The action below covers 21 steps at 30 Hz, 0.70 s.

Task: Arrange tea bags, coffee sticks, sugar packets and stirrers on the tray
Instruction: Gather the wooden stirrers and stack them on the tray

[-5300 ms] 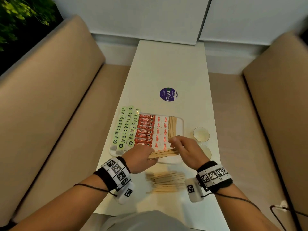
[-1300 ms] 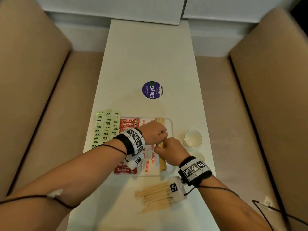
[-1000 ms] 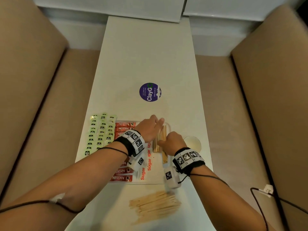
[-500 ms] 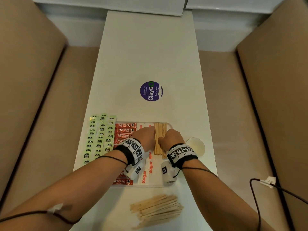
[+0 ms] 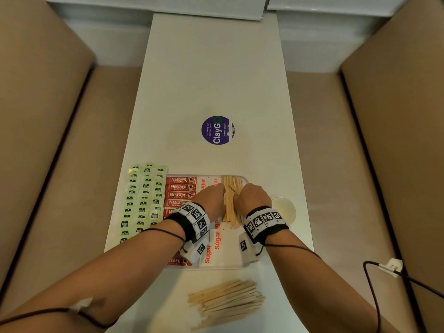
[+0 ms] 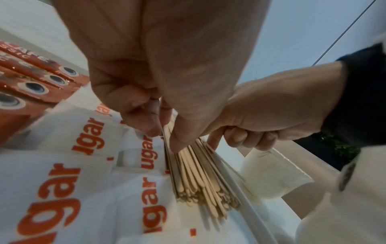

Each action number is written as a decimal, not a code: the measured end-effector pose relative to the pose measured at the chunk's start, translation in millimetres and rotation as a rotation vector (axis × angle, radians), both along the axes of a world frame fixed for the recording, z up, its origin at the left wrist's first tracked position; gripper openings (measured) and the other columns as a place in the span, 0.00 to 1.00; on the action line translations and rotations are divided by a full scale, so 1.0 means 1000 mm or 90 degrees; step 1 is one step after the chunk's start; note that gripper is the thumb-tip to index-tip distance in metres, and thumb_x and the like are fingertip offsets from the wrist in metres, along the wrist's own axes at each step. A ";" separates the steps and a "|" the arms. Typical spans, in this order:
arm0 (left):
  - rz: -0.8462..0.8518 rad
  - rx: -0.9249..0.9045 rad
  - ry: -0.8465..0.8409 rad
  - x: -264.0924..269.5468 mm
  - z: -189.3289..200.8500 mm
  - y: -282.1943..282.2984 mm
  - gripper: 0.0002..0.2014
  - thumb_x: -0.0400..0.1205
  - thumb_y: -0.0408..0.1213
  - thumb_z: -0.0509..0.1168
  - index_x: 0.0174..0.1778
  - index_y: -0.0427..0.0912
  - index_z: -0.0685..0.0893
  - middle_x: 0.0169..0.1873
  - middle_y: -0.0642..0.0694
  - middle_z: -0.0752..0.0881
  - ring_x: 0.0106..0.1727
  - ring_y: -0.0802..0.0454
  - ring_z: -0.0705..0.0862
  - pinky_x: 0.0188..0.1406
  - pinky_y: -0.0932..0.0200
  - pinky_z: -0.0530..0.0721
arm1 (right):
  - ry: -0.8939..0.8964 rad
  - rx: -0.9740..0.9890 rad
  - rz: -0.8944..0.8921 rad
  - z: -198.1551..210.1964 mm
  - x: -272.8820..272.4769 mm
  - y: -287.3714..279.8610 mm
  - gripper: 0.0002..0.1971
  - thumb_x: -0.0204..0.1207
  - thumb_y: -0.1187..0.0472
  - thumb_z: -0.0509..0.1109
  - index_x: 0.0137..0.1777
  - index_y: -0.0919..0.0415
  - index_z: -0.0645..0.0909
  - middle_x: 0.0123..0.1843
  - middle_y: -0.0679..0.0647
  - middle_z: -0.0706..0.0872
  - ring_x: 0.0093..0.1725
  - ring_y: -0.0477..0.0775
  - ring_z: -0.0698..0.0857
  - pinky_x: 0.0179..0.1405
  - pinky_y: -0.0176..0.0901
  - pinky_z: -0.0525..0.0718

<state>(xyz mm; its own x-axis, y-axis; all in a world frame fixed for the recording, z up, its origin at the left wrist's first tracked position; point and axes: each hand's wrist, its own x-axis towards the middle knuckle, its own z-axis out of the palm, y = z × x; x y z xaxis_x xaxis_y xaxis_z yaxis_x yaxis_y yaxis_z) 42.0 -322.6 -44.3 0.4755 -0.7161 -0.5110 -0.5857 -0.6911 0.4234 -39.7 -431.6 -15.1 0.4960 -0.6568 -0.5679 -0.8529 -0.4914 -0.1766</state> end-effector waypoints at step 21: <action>0.003 -0.009 0.014 -0.006 0.001 -0.005 0.17 0.82 0.39 0.67 0.66 0.42 0.75 0.51 0.43 0.86 0.47 0.45 0.85 0.48 0.48 0.88 | 0.028 -0.013 0.108 0.004 -0.003 -0.004 0.06 0.82 0.64 0.64 0.43 0.59 0.75 0.50 0.58 0.89 0.40 0.57 0.82 0.38 0.43 0.80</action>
<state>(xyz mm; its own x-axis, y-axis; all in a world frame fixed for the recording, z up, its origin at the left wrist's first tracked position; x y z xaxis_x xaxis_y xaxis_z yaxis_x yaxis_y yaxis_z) 36.5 -327.4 -43.4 0.4669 -0.7210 -0.5120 -0.5731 -0.6877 0.4456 -43.0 -435.7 -11.4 0.5759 -0.5773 -0.5788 -0.7639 -0.6323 -0.1293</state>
